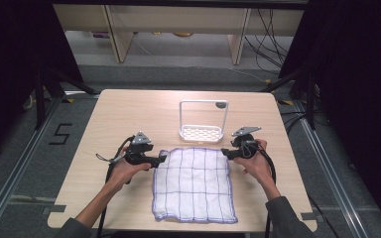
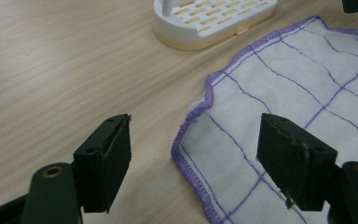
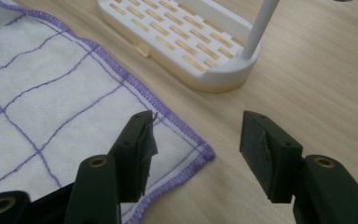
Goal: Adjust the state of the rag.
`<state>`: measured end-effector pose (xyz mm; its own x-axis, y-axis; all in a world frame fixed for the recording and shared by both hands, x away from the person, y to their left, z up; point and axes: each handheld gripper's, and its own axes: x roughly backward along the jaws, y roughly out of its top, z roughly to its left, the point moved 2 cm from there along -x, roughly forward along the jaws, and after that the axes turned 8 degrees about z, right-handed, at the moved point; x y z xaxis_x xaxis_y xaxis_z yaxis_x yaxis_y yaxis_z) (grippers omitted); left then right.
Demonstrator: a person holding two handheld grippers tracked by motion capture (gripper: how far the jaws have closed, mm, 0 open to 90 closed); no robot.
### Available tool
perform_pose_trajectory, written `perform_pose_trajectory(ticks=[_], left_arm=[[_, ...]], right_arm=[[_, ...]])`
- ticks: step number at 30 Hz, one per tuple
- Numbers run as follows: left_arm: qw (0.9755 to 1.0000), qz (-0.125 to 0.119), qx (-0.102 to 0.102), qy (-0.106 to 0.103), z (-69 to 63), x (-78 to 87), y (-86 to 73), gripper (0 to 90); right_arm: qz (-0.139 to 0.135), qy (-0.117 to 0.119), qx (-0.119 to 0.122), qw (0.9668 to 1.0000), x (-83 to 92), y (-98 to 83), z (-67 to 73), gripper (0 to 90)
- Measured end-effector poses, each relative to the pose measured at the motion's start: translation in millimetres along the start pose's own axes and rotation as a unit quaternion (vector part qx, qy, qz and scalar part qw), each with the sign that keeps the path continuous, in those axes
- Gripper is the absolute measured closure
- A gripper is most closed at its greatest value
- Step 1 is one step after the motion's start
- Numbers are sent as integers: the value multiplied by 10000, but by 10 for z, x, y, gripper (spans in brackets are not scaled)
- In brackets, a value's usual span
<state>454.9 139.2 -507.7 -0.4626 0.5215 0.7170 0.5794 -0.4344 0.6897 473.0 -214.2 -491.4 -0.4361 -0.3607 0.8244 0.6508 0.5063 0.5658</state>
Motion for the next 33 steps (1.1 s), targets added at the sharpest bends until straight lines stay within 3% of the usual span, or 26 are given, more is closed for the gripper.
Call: perform_pose_trajectory(ticks=[6, 10, 14, 16, 19, 20, 22, 25, 26, 27, 29, 33], left_arm=[[10000, 71, -4, -57, 31, -109, 30, 256], [9998, 106, -141, -59, 39, -160, 14, 289], [9994, 181, -298, -53, 33, -220, 20, 344], [9992, 146, -369, 26, 37, -237, 33, 376], [9987, 103, -502, -45, 38, -246, 39, 495], [9982, 112, -566, -130, 36, -249, 37, 561], [9973, 108, -713, -107, 11, -262, 32, 658], [9967, 71, -805, -118, -11, -268, 34, 792], [9963, 74, -849, -97, -17, -265, 33, 818], [9960, 80, -878, -118, -18, -260, 34, 841], [9963, 16, -856, -100, -26, -251, 39, 860], [9959, -92, -899, -68, -18, -171, 77, 869]], right_arm=[[60, -91, 169, 9998, -117, 18, 34, 468], [294, -59, 143, 9994, -144, 24, 54, 470], [211, -173, 145, 9995, -214, 15, 31, 480], [372, -124, 93, 9992, -220, 7, 31, 484], [413, -137, 222, 9988, -259, -18, 9, 516], [293, -99, 92, 9995, -280, -21, 25, 542], [256, -78, 134, 9996, -288, -26, 19, 572], [262, 72, 183, 9995, -280, -38, 23, 691], [233, 130, 49, 9996, -279, -36, 39, 738], [139, 170, 162, 9996, -297, -43, 22, 778], [160, 285, 151, 9994, -282, -53, 16, 839], [57, 247, 201, 9995, -266, -39, 47, 865]])
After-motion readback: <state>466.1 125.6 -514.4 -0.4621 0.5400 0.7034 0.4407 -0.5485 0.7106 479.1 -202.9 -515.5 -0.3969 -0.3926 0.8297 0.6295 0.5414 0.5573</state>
